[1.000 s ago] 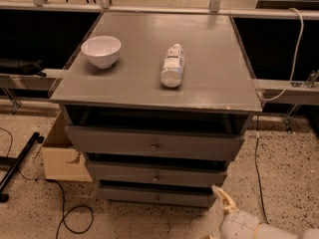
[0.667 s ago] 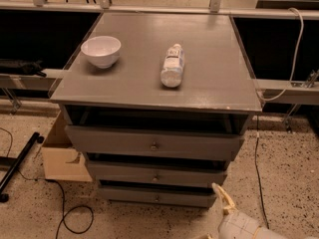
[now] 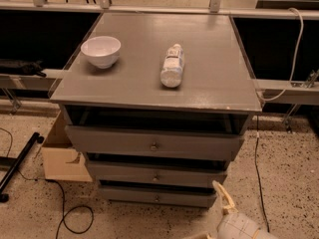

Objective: Open middle drawer

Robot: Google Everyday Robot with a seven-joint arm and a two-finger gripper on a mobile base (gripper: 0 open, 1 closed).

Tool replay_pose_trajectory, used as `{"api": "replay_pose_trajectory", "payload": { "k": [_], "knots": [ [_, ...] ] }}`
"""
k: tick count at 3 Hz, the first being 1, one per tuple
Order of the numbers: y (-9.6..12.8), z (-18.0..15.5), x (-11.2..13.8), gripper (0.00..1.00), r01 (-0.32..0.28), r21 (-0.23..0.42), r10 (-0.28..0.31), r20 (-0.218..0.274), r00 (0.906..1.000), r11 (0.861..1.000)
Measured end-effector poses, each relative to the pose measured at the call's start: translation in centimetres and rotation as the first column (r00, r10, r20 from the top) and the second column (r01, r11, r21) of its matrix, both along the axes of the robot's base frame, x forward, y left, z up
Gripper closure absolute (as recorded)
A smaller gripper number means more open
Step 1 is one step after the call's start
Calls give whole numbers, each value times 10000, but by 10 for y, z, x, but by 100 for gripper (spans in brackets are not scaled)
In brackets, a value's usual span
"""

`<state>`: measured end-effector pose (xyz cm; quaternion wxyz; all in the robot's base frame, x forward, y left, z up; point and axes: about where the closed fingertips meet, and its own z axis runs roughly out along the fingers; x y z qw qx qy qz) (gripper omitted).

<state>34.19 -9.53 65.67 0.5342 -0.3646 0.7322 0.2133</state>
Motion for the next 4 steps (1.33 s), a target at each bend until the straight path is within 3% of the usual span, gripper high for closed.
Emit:
{"api": "replay_pose_trajectory", "payload": {
  "k": [1,2,3,4],
  "knots": [
    [1,-11,4,0,405,-348,-409,-97,9991,9986],
    [3,-30,12,0,1168,-788,-1191,-260,9925,9900],
    [4,-33,32,0,1859,-1232,-1870,22,9824,9748],
    [-9,-43,39,0,2390,-1739,-2437,-58,9698,9553]
  ]
}}
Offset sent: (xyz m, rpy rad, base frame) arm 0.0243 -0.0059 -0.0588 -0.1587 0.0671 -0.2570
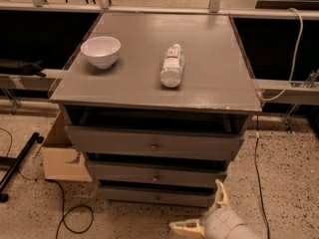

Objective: Open middle drawer

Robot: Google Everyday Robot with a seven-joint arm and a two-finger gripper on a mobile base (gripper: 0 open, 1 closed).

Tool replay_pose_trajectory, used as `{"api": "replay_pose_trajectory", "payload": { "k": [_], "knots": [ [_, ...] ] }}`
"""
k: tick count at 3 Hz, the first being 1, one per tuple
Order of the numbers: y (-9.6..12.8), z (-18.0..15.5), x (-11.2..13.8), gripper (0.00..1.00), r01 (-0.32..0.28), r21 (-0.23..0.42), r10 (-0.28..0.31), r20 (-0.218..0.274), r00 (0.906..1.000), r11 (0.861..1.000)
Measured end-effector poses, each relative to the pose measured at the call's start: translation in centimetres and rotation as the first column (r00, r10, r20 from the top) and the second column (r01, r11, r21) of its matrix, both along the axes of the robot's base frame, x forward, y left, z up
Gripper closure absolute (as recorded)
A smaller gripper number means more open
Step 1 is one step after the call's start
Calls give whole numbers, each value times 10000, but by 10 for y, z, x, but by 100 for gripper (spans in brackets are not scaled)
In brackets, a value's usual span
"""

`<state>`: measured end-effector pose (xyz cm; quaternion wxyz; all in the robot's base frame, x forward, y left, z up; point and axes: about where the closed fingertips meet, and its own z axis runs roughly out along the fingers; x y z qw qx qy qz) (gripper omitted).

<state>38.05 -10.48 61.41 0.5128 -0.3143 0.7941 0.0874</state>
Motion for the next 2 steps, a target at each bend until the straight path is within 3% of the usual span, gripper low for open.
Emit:
{"api": "replay_pose_trajectory", "payload": {
  "k": [2],
  "knots": [
    [8,-1,2,0,-67,-353,72,142,9999,9994]
  ]
}}
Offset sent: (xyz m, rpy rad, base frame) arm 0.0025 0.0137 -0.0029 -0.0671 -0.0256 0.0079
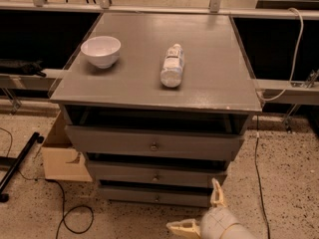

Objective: Open middle drawer

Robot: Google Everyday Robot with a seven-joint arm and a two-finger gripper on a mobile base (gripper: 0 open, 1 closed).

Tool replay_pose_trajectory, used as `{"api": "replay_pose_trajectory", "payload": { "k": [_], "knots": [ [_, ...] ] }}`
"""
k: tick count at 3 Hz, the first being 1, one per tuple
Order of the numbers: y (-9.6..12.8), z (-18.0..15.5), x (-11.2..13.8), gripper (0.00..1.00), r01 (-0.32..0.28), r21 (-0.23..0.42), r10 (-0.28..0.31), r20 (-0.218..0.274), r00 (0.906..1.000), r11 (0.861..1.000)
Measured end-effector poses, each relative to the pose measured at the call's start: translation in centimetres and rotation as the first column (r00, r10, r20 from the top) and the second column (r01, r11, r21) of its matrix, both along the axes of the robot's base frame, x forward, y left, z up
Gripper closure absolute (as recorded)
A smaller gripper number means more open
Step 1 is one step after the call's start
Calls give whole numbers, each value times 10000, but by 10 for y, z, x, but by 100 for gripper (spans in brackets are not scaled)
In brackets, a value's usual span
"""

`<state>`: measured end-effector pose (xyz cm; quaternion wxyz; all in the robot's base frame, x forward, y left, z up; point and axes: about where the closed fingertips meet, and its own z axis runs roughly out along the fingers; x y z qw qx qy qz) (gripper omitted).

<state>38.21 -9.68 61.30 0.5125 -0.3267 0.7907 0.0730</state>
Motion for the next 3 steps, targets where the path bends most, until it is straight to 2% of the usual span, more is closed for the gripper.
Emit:
{"api": "replay_pose_trajectory", "payload": {
  "k": [1,2,3],
  "knots": [
    [13,-9,25,0,-22,-763,47,319,9995,9971],
    [10,-20,44,0,321,-1135,-268,473,9985,9930],
    [-3,-37,53,0,823,-1346,-766,477,9959,9875]
  ]
}}
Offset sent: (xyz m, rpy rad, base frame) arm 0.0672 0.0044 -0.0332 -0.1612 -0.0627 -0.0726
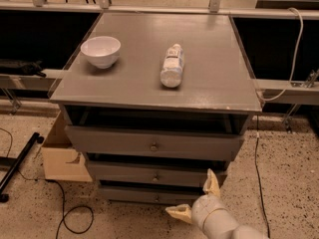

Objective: Open middle drawer

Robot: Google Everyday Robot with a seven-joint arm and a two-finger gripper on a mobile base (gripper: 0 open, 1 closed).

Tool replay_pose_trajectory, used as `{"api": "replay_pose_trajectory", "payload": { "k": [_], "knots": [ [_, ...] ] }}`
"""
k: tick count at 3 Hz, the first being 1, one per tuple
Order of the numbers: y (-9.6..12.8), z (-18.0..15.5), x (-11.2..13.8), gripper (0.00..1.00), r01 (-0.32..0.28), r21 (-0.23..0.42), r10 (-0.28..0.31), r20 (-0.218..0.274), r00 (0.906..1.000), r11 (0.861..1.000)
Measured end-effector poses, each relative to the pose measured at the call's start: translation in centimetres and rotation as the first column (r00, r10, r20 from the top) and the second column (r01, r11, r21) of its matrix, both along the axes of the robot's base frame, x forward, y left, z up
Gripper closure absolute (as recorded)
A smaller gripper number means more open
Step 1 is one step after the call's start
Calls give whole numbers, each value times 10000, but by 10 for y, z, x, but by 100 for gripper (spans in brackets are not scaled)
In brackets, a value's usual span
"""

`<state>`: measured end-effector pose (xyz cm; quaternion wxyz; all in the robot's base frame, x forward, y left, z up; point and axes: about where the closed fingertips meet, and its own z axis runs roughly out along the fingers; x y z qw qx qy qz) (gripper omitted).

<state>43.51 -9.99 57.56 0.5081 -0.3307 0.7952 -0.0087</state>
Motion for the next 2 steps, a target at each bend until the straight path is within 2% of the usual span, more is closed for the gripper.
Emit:
{"api": "replay_pose_trajectory", "payload": {
  "k": [1,2],
  "knots": [
    [-2,-2,1,0,76,-41,-76,-6,10000,10000],
    [0,0,10,0,155,-1612,-47,672,9977,9868]
  ]
}}
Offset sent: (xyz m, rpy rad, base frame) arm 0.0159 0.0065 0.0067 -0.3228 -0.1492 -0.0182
